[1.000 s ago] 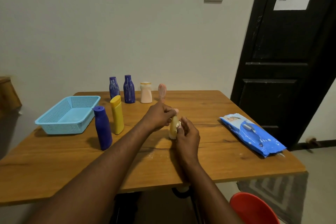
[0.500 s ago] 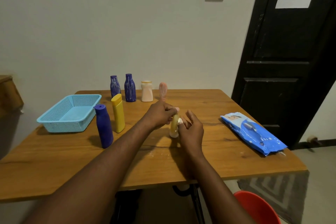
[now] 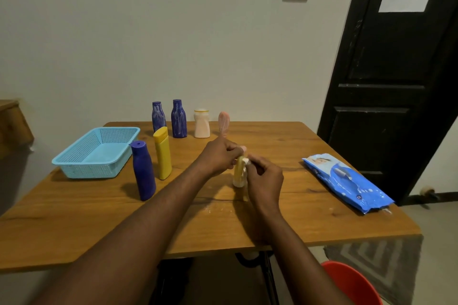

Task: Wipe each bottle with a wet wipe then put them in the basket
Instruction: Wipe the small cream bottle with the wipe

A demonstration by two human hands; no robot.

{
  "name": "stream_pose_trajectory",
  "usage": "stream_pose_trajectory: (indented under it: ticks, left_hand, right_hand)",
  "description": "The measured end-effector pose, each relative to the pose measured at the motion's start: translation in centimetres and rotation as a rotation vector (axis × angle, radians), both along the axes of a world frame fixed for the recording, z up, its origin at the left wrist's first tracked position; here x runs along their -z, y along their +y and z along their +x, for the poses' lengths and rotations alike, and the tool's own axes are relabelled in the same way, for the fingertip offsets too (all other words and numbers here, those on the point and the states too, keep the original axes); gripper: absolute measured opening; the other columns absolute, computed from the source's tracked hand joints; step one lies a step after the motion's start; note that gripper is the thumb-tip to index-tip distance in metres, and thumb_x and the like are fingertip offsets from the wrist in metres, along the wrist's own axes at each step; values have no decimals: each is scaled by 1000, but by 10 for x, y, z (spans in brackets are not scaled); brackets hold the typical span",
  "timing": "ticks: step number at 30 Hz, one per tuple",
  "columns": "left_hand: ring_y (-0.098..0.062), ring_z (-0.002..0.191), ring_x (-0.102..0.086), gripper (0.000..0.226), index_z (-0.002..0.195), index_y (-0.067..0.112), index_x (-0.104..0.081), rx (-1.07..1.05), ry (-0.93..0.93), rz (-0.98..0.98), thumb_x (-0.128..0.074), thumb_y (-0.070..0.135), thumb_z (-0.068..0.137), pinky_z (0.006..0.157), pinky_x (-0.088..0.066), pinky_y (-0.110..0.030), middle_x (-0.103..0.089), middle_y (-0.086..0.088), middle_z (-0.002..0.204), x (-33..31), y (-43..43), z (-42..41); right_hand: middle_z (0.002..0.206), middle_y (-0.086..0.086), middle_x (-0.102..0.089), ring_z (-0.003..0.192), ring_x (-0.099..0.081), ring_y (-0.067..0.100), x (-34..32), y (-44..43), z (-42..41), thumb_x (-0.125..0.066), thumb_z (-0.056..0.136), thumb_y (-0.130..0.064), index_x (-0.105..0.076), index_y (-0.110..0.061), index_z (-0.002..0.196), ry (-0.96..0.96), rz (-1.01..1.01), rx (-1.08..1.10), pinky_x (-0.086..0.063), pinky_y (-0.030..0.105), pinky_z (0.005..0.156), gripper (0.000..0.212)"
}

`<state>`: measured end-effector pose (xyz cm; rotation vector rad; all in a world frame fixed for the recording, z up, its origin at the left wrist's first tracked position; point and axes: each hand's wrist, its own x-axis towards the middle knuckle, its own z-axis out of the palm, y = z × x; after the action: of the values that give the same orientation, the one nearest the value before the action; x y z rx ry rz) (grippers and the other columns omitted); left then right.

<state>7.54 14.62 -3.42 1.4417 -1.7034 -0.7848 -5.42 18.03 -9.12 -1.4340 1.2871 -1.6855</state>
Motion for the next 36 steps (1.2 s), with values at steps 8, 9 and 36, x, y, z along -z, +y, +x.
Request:
stream_pose_trajectory:
  ticks: [8,9,36]
  left_hand:
    - [-19,86,-73,27,100,11,-78,-20,-38,-24,-62,32,98,83,-61,-44,-76,-2,93,-1,2,-2]
    - [-19,85,-73,28,99,10,-78,-23,-37,-30,-62,33,98,83,-61,-44,-76,-2,93,-1,3,-2]
    - [-27,91,-69,29,100,8,-76,0,-198,26,-59,32,100,88,-58,-48,-73,-10,96,-19,8,-7]
  right_hand:
    - [95,-1,-79,91,-73,14,-11,-33,-1,-62,94,1,-81,-18,99,-35,103,-111,-60,30,76,27]
    - [87,2,-79,85,-73,17,-8,-35,-4,-61,94,0,-82,-18,91,-4,150,-145,-58,33,71,27]
    - [94,-11,-77,88,-70,0,24,-11,-20,-58,98,-8,-78,-21,106,163,176,-166,-53,20,76,25]
